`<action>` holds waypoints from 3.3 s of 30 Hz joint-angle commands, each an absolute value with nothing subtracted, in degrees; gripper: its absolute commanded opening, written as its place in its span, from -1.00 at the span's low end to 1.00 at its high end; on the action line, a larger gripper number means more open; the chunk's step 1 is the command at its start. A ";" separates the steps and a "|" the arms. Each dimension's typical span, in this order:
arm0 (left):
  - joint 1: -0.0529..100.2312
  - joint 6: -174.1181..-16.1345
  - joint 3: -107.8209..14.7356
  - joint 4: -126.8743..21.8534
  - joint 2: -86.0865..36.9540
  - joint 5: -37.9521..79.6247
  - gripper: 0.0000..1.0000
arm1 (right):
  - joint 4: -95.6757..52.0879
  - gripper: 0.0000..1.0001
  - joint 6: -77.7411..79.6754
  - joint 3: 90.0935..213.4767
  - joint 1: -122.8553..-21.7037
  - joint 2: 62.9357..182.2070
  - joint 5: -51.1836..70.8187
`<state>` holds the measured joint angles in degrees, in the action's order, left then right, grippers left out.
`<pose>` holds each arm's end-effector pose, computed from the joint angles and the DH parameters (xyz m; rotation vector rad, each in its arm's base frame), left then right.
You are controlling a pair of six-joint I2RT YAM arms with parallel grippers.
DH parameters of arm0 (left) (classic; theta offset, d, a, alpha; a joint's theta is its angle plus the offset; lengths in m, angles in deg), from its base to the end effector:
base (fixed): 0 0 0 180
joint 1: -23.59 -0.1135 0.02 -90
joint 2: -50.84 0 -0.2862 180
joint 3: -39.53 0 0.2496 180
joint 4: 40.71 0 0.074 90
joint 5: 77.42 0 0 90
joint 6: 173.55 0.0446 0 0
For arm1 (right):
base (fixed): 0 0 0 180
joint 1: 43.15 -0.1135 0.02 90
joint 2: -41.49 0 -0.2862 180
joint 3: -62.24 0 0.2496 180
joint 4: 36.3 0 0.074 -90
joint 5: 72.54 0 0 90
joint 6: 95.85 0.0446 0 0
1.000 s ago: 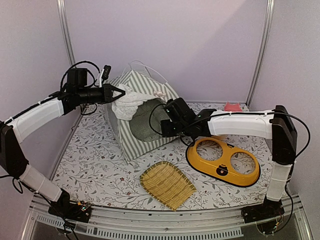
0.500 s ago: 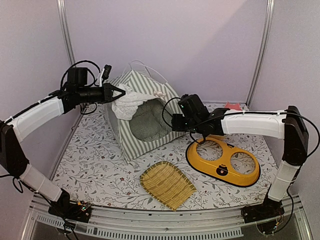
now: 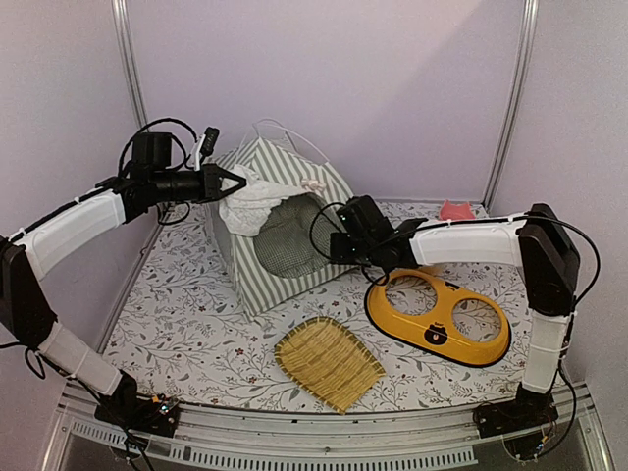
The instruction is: Set up the pet tent
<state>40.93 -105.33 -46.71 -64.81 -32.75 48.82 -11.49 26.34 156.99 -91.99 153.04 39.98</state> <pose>0.3164 -0.1264 0.3692 0.3627 1.9856 -1.0570 0.3092 0.3277 0.2311 -0.1261 2.2464 0.3149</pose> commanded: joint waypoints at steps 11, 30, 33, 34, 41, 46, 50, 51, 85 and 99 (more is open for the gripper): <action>38.75 -97.52 -59.46 -73.09 -38.37 41.11 -1.00 | -13.30 0.45 29.10 172.90 -93.34 168.99 29.52; 39.59 -94.23 -54.29 -71.97 -33.24 29.45 -0.45 | -20.14 0.67 28.59 168.52 -95.68 160.01 18.09; 41.12 -93.94 -51.33 -70.55 -30.03 28.05 -0.40 | -20.17 0.67 28.37 166.92 -95.63 157.80 19.03; 41.66 -93.85 -50.35 -70.01 -29.01 27.74 -0.40 | -20.11 0.67 28.33 166.46 -95.74 157.16 19.37; 46.36 -93.51 -46.53 -70.19 -24.38 27.17 -1.00 | -19.95 0.67 27.70 163.23 -95.63 153.48 21.63; 53.31 -94.38 -42.74 -69.81 -22.04 28.18 -1.00 | -19.81 0.68 27.38 160.28 -95.17 151.04 22.98; 60.39 -95.30 -36.81 -67.58 -21.75 32.75 -0.86 | -19.53 0.69 27.53 157.37 -94.09 149.39 23.44; 61.76 -95.36 -35.53 -67.43 -21.83 33.15 -0.70 | -19.51 0.69 27.87 156.30 -93.67 148.87 23.71; 74.82 -108.30 -23.93 -49.99 -29.59 37.31 -0.49 | -19.67 0.80 30.70 141.93 -90.46 139.94 27.33; 78.11 -109.45 -26.06 -55.34 -26.30 22.91 0.39 | -19.98 0.85 28.23 140.88 -90.95 139.76 24.58</action>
<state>77.61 -108.37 -24.72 -52.81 -31.07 32.08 -18.53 30.47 138.67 -90.05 137.34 27.94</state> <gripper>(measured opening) 0.704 0.923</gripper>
